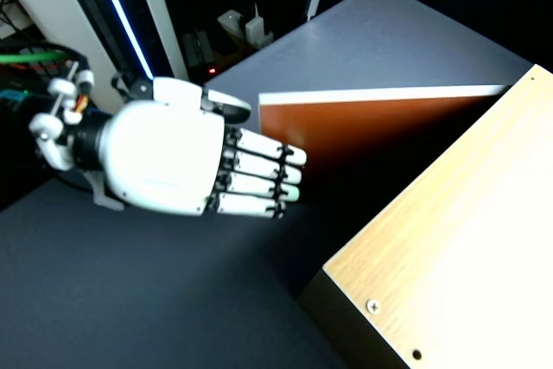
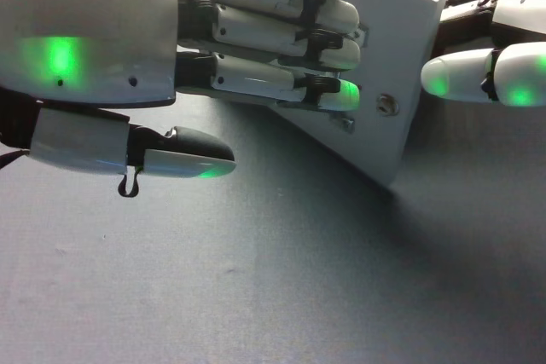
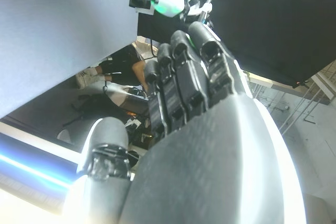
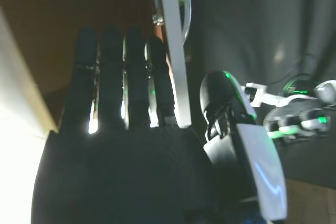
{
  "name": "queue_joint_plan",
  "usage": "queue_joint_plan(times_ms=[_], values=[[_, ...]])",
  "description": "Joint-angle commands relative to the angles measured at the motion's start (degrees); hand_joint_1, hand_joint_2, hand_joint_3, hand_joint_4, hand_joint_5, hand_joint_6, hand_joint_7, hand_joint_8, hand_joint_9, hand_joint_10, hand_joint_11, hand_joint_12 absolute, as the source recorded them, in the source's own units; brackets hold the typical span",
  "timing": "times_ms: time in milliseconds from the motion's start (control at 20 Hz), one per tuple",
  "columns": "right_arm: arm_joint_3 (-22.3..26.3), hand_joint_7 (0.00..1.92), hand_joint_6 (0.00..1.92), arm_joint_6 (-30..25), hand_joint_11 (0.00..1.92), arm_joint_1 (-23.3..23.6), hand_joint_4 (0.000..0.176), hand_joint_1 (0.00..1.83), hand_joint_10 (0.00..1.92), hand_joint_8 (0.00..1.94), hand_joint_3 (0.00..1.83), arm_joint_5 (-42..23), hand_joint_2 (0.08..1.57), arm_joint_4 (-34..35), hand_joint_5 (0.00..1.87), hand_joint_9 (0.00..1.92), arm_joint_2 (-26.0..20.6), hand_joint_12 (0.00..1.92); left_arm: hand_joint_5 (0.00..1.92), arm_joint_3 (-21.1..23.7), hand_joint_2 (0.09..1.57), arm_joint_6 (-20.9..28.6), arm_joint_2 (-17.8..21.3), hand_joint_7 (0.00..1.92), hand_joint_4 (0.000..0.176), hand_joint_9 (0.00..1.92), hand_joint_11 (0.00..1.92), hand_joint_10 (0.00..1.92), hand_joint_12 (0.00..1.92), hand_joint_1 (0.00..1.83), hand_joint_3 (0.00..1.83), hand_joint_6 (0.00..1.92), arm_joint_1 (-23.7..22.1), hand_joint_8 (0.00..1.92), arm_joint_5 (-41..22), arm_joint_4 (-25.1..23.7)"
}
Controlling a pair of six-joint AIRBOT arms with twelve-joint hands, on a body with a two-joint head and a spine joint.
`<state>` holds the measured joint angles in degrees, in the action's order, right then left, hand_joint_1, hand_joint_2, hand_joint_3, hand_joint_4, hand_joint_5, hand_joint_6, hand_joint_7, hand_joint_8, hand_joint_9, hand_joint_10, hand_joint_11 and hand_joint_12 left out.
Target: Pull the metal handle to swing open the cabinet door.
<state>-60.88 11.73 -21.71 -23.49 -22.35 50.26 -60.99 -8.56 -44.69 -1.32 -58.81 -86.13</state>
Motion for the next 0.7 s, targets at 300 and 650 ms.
queue_joint_plan(times_ms=[300, 650], values=[[1.92, 0.46, 0.01, -0.39, 0.0, -0.59, 0.0, 0.0, 0.01, 0.0, 0.0, -8.63, 1.51, -2.31, 0.44, 0.42, -0.62, 1.06, 0.38, 0.12, 1.57, -0.61, 0.55, 0.38, 0.0, 0.35, 0.0, 0.0, 0.83, 0.0, 0.08, 0.0, -0.51, 0.0, -1.47, 5.56], [2.99, 0.45, 0.0, -0.39, 0.0, -1.21, 0.0, 0.0, 0.0, 0.0, 0.0, -11.6, 1.51, -6.39, 0.44, 0.41, -0.45, 1.03, 0.38, 0.12, 1.57, -0.61, 0.55, 0.39, 0.0, 0.36, 0.01, 0.0, 0.84, 0.0, 0.08, 0.0, -0.51, 0.0, -1.47, 5.56]])
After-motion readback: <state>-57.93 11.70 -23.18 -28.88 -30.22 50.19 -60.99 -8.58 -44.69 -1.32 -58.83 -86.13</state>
